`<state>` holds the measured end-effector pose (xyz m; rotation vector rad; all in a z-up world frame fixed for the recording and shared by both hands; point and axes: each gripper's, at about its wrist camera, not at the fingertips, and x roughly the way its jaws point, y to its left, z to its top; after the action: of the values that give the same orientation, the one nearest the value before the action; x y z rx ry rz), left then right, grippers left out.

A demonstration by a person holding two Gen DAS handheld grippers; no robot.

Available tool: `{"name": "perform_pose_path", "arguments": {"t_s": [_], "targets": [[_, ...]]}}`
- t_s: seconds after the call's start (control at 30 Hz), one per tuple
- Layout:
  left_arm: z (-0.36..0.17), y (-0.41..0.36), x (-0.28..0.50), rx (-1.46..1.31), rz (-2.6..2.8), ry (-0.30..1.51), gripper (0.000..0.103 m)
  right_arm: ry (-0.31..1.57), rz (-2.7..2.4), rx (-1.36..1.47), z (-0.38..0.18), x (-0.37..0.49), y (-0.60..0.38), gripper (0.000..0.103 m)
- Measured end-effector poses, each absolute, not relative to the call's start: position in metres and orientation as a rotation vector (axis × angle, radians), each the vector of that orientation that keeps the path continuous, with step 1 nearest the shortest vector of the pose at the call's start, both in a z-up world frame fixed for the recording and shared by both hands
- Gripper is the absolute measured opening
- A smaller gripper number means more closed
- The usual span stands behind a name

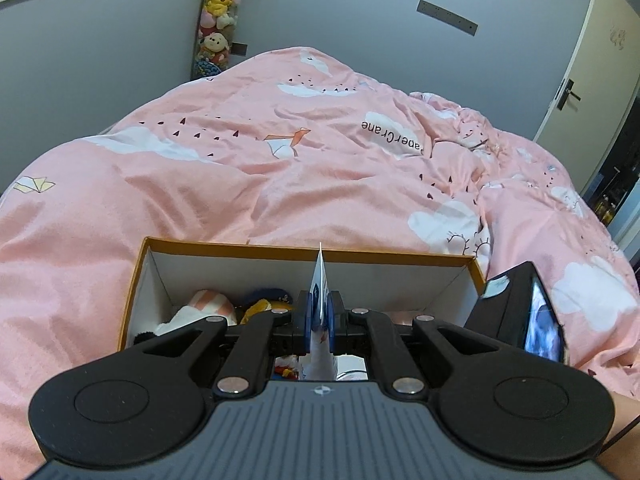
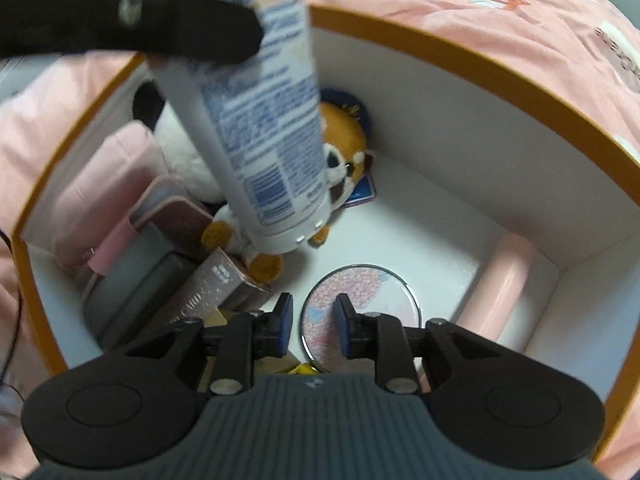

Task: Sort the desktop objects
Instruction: 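Lower the mirror into the box with the right tool while the left tool lowers the tube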

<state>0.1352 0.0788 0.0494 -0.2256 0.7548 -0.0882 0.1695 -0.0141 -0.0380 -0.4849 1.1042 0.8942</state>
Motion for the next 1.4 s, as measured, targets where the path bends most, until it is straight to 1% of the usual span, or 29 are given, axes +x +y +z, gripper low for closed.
{"name": "perform_pose_path", "arguments": {"t_s": [0.1, 0.13, 0.17, 0.23, 0.37, 0.5, 0.53, 0.63, 0.7, 0.8, 0.87, 0.97, 1.2, 1.4], "targets": [[0.049, 0.083, 0.137, -0.240, -0.081, 0.757, 0.008, 1.061, 0.928, -0.543, -0.040, 0.165, -0.009, 0.026], [0.049, 0.084, 0.137, -0.246, -0.080, 0.757, 0.008, 1.046, 0.939, -0.565, -0.040, 0.164, -0.007, 0.029], [0.049, 0.085, 0.137, -0.250, -0.080, 0.756, 0.008, 1.029, 0.953, -0.590, -0.041, 0.162, -0.006, 0.036], [0.051, 0.087, 0.137, -0.252, -0.076, 0.752, 0.008, 0.995, 0.961, -0.650, -0.042, 0.158, -0.004, 0.039], [0.052, 0.088, 0.137, -0.267, -0.089, 0.754, 0.008, 0.933, 0.902, -0.776, -0.044, 0.157, -0.006, 0.038], [0.048, 0.083, 0.138, -0.275, -0.128, 0.772, 0.008, 0.948, 0.826, -0.746, -0.042, 0.172, -0.017, 0.037], [0.047, 0.081, 0.138, -0.273, -0.130, 0.775, 0.008, 0.961, 0.813, -0.729, -0.041, 0.175, -0.019, 0.034], [0.046, 0.078, 0.137, -0.269, -0.123, 0.776, 0.008, 0.975, 0.886, -0.643, -0.033, 0.177, -0.028, 0.034], [0.046, 0.078, 0.136, -0.268, -0.114, 0.774, 0.008, 1.005, 0.937, -0.608, -0.029, 0.177, -0.032, 0.034], [0.049, 0.080, 0.134, -0.274, -0.112, 0.767, 0.008, 1.102, 0.944, -0.612, -0.033, 0.182, -0.037, 0.034], [0.050, 0.081, 0.133, -0.276, -0.109, 0.762, 0.008, 1.144, 0.916, -0.612, -0.035, 0.185, -0.039, 0.029], [0.050, 0.081, 0.132, -0.275, -0.109, 0.762, 0.008, 1.191, 0.874, -0.579, -0.033, 0.188, -0.041, 0.029], [0.052, 0.083, 0.128, -0.294, -0.119, 0.762, 0.008, 1.236, 0.832, -0.649, -0.037, 0.183, -0.032, 0.029], [0.052, 0.086, 0.126, -0.304, -0.113, 0.760, 0.008, 1.295, 0.822, -0.522, -0.040, 0.196, -0.030, 0.028]]}}
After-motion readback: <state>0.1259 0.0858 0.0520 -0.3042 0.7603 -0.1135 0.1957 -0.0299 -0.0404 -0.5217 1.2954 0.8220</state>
